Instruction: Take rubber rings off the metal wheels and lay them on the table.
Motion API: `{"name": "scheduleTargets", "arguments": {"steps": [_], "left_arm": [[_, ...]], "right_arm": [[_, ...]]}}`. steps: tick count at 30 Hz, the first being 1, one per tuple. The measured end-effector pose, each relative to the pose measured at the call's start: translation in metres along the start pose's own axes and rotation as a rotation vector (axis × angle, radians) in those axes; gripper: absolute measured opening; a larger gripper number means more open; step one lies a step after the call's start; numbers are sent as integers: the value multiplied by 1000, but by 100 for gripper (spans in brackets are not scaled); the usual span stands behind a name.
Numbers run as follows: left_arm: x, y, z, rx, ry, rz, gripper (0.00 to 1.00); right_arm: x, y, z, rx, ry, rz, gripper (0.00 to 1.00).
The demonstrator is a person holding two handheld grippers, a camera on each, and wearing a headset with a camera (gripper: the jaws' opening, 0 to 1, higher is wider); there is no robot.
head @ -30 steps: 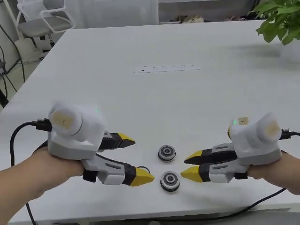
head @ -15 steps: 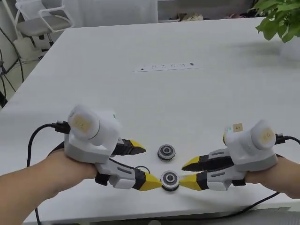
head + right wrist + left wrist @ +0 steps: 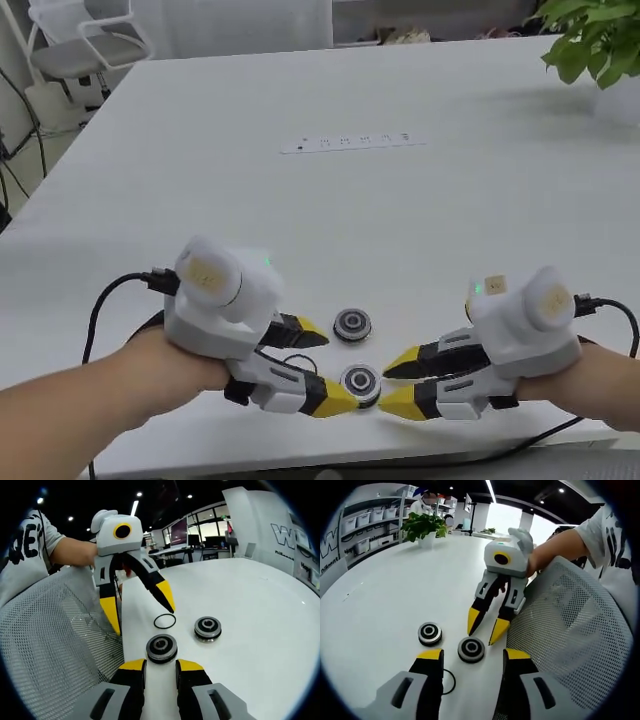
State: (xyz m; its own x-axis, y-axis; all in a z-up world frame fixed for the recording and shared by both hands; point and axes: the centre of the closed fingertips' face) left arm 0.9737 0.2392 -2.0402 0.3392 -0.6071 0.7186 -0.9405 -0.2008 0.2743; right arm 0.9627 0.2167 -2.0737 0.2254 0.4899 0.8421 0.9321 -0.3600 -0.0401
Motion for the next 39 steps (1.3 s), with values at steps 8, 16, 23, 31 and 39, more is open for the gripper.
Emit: {"name": "scheduleTargets", "arguments": {"steps": [8,16,23,31,39], "left_arm": [[-2,1,10,-6,-22,18,36],[-6,-2,18,-3,-46,22,28],[-6,-1,25,0,-53,49,22],[-7,-5,24,39,-65,110,16],[-7,-3,26,35,-73,149,10]], "right_arm": [[0,1,0,-3,6,7,21],[0,2,-1,-10,13,15,21],[0,2,-1,-14,16,19,21],[-1,3,0,-13,17,19,21],[-2,3,1,-11,18,19,20]]}}
Point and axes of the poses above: the centre of the closed fingertips' face, and the gripper's own axes: z roughly forward along the fingers, y roughly to its right, x roughly out of its top, and after that the axes turned 11 degrees about -z, right-handed
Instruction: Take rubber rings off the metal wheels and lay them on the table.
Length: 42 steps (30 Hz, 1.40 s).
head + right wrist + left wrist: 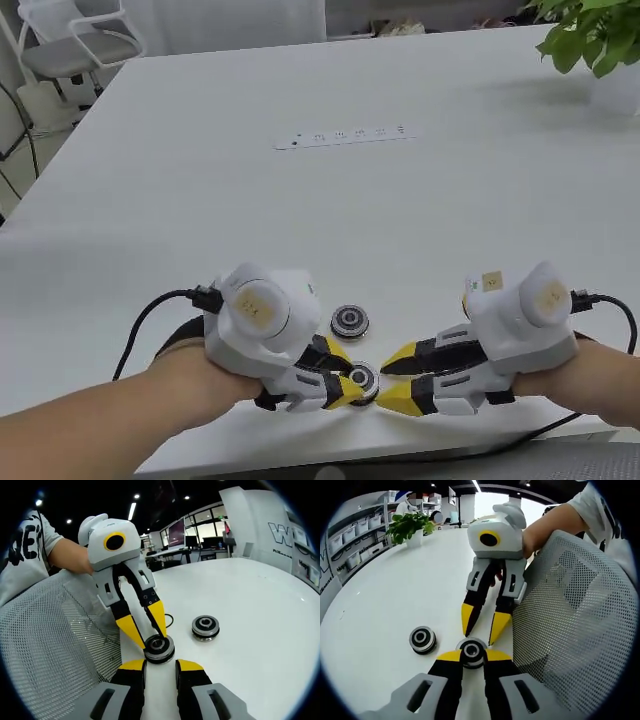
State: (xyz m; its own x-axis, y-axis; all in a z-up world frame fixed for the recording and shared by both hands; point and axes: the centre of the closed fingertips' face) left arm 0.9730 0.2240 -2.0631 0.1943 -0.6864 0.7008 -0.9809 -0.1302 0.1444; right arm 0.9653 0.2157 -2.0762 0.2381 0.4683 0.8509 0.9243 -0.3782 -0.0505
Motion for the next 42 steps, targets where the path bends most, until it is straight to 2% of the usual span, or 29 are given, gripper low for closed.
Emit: {"name": "scheduleTargets", "arguments": {"steps": [11,17,24,26,42], "left_arm": [[1,0,2,25,13,31,7],[2,1,3,22,34,23,7],[3,2,3,23,48,22,7],[3,2,4,24,51,21,7],[4,1,5,21,66,14,7]], "right_arm": [[3,-1,4,11,4,-9,20],[2,-2,6,17,1,-23,21],[1,-2,7,7,-11,-85,21],[-2,-1,7,-1,-25,-125,20],[-3,-2,2,-8,-32,-108,16]]}}
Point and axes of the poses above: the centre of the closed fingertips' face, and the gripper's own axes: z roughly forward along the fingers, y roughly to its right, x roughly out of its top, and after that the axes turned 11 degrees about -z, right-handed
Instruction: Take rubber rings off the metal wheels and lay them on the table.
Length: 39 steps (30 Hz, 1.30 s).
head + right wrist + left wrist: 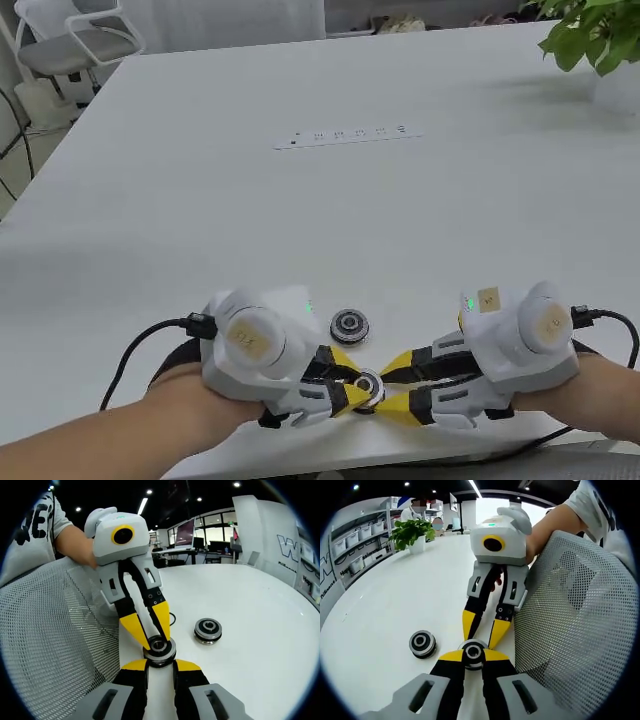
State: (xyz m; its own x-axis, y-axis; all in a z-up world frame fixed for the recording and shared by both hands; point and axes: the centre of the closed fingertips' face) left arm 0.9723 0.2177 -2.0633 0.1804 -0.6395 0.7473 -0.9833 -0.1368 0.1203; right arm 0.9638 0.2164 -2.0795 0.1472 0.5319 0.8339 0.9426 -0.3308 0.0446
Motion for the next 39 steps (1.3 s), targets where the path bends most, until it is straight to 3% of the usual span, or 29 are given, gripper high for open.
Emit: {"name": "scheduleTargets", "arguments": {"steps": [17,21,23,28,31,34,39], "left_arm": [[0,0,0,2,10,0,7],[1,0,0,4,11,2,7],[0,0,0,6,10,1,7],[0,0,0,11,10,5,7],[0,0,0,12,12,3,7],[0,-1,0,14,16,4,7],[0,-1,1,16,19,-1,7]], "right_arm": [[-1,0,1,-3,-23,-7,13],[-3,-1,-1,-2,-37,-9,9],[-5,0,-3,-5,-50,-1,0],[-5,0,-2,-4,-52,14,0],[-5,2,-2,-13,-43,68,0],[-6,3,-3,-22,-12,175,0],[-5,8,-6,-40,13,231,0]]}}
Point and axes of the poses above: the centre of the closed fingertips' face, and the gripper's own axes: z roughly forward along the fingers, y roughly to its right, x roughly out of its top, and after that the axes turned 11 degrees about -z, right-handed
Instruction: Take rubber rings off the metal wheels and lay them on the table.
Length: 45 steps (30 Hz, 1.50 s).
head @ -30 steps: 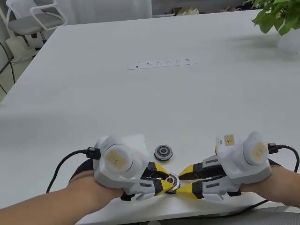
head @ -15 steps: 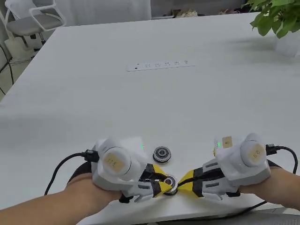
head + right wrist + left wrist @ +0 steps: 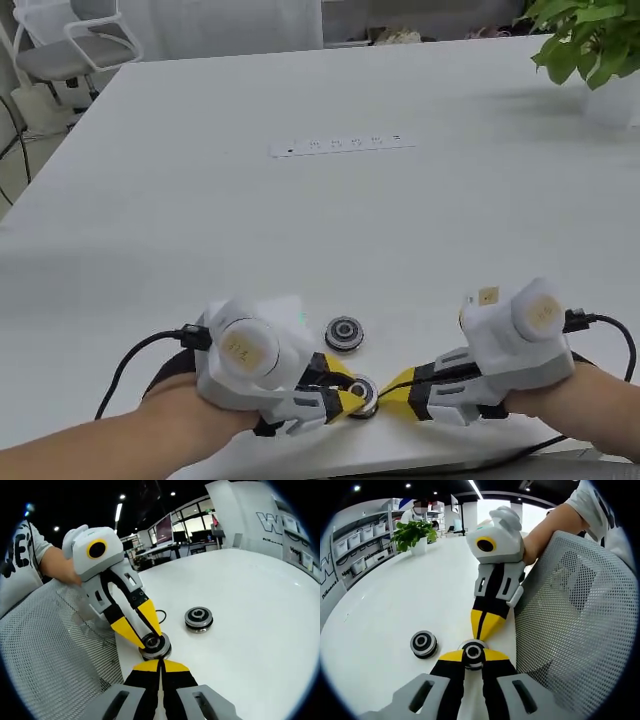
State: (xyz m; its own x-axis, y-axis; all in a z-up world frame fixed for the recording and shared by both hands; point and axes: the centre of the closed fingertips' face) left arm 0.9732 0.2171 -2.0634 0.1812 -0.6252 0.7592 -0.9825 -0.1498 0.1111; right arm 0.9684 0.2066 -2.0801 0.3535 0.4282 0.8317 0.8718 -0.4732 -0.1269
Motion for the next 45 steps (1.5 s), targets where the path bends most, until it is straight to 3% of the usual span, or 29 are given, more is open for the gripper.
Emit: {"name": "scheduleTargets", "arguments": {"steps": [5,16,21,32,39,40,41,42,45], "left_arm": [[0,0,0,-1,0,-2,7],[0,0,0,-2,1,-7,7],[1,-1,1,3,1,-10,7],[1,-1,1,9,-1,-13,7],[2,-1,2,6,3,-13,7],[2,0,2,6,4,-13,7],[2,0,2,8,5,-13,7],[4,-1,2,9,11,-9,7],[3,0,1,5,11,-11,7]], "right_arm": [[4,7,-4,-23,47,85,0],[11,5,-5,-16,91,116,0],[14,4,-6,-8,116,171,0],[17,2,-6,5,125,176,0],[28,-10,-1,62,154,135,0],[39,-21,-1,124,205,133,0],[41,-20,0,108,207,132,0],[36,-13,0,72,178,76,0],[29,-12,-1,72,161,109,0]]}}
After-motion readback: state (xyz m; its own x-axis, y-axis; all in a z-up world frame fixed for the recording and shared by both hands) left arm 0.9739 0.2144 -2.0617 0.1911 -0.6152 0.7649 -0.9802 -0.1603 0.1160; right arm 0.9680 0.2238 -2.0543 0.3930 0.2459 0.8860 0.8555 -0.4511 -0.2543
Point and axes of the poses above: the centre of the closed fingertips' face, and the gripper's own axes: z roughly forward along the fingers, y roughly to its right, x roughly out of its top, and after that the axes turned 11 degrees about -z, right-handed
